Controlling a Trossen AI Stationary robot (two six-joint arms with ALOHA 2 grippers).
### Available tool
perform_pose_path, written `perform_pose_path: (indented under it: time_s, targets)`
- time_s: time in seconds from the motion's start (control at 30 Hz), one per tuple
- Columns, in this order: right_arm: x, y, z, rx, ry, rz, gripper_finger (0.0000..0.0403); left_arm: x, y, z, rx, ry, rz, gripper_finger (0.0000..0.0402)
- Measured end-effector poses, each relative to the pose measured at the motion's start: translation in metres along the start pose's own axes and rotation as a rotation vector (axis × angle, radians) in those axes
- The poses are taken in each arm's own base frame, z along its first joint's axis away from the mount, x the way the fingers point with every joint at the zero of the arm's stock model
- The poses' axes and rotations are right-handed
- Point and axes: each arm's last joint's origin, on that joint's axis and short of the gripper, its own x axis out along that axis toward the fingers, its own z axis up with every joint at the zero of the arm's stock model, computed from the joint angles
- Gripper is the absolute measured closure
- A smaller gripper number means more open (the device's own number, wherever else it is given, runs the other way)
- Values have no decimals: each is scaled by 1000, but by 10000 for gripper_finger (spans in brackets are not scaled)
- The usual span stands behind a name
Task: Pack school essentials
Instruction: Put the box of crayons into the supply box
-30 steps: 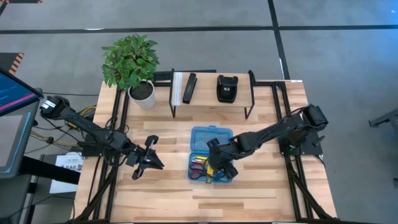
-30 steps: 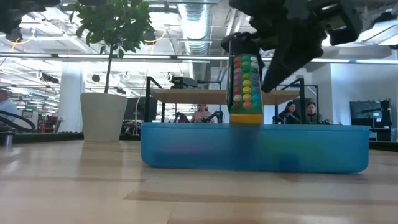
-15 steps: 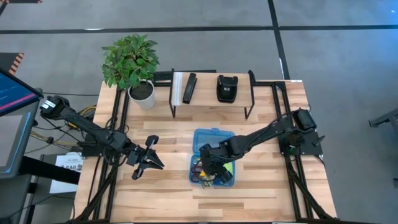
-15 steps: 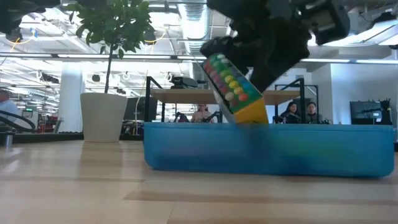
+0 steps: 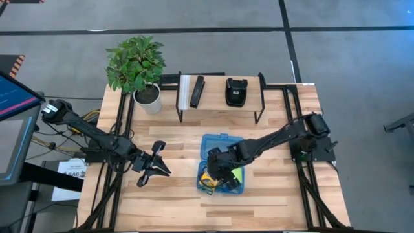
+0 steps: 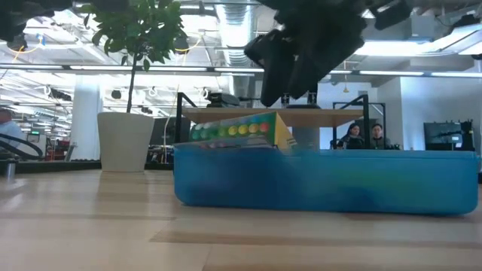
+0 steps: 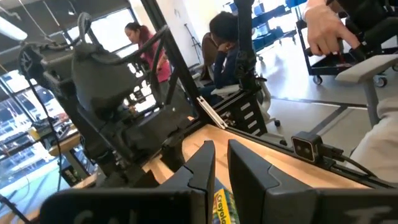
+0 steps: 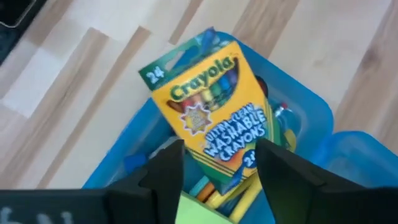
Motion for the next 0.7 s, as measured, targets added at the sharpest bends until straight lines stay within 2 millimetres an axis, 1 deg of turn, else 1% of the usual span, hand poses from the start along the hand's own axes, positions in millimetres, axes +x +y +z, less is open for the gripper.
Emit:
perform_pose_path:
  time_s: [0.2, 0.37, 0.5, 0.7]
  targets:
    - [1, 19, 0, -46, 47, -50, 140, 2, -2, -4, -27, 30, -15, 367]
    - [2, 30, 2, -92, 56, -86, 128, 5, -4, -10, -63, 65, -14, 367]
    - [2, 29, 2, -79, 56, -101, 127, 9, -4, -12, -70, 63, -5, 367]
    - [3, 17, 0, -43, 60, -113, 127, 12, -5, -15, -98, 67, -5, 367]
